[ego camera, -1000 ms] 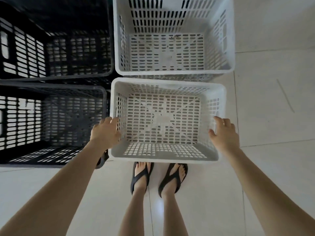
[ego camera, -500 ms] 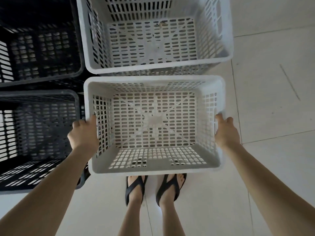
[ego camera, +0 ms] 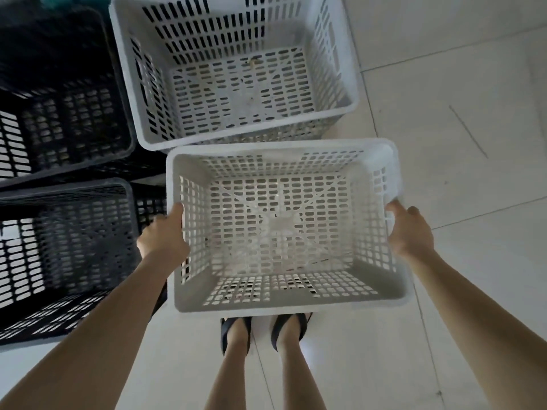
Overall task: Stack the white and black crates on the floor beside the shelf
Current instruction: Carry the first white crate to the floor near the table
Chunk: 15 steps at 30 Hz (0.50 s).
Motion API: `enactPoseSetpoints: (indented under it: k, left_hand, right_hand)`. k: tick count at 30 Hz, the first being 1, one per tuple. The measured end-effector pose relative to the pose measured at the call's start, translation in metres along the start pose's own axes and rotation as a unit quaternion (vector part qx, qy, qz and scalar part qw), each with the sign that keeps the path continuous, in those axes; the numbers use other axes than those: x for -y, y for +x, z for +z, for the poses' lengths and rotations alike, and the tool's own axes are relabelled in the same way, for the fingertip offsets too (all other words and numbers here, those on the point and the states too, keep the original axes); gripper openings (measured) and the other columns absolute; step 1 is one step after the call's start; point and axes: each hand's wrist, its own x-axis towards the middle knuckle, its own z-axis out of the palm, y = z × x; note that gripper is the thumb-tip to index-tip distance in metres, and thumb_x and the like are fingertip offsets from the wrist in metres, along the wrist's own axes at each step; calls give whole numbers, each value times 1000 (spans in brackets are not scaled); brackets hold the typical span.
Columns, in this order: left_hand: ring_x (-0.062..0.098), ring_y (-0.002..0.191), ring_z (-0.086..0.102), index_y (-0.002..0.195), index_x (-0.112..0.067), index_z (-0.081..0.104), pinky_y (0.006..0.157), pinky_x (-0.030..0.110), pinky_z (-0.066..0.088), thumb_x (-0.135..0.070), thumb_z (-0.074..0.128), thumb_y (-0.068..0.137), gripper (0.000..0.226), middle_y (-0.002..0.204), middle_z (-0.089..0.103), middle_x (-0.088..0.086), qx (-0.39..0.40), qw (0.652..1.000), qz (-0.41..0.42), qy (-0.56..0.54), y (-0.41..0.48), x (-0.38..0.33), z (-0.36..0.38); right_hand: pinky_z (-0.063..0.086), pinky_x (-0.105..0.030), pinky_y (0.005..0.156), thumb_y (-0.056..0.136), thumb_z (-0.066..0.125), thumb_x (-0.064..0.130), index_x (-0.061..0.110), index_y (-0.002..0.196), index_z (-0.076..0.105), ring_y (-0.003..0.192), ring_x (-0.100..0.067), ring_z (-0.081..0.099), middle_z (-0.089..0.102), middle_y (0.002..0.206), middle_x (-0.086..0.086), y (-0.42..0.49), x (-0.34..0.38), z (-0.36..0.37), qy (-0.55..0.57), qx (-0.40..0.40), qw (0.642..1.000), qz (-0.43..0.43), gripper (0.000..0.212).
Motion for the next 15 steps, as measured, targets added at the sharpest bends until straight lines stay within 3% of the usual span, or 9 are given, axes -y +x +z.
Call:
enactPoseSetpoints:
  k: [10,15]
  left_hand:
    - [27,72,58,116,-18,35,48,31,40,-2,56,80,45,90,54,11,17,997,74,-8,-96,-36,-144]
    - [27,73,57,111,-16,38,55,32,42,-5,58,79,39,93,59,13,-20,993,106,-43,-154,-62,-239]
  right_hand:
    - [53,-38,74,82,44,-8,25,122,49,91,-33,60,50,99,-9,-69,-58,-140,22,-7,999,46,52]
    - [45,-33,73,88,37,-2,25,125,49,93,-30,56,51,98,-9,-97,-86,-246,38,-35,998,30,47]
